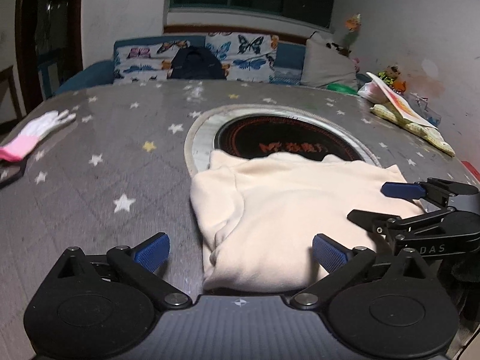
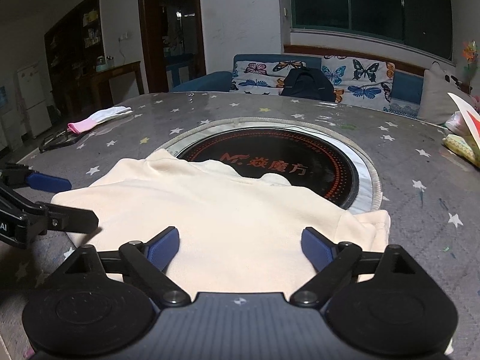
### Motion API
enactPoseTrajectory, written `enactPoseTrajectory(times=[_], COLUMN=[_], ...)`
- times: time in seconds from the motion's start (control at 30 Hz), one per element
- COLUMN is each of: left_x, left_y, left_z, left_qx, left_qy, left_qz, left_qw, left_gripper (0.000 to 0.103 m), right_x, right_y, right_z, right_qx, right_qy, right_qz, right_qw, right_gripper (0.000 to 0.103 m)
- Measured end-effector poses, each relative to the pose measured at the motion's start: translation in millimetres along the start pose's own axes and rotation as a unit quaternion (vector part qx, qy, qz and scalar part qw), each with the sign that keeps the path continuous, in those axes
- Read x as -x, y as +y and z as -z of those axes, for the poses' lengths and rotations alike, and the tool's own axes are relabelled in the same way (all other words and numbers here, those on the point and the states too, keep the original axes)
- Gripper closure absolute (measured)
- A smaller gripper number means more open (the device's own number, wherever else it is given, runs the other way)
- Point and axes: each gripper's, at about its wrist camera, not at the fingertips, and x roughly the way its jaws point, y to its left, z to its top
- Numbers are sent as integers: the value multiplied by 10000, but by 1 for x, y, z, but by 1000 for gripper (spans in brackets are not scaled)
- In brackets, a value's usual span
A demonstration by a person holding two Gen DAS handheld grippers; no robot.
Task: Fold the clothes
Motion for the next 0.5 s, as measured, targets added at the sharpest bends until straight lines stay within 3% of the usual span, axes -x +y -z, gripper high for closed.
enactPoseTrajectory(times=[0.2, 0.5], left_x=[-6, -7], left_y=[10, 8], left_z=[2, 3], left_qx=[393, 424], left_qy=[242, 253], left_qz=[68, 2], left_qw=[9989, 9988], left_gripper=[0, 0], right_x=[-3, -5], right_y=[1, 2], right_z=[-1, 0], right_qx=[3, 6], right_qy=[27, 54], right_qz=[-33, -43], right_qw=[10000, 10000], right_gripper=[4, 0])
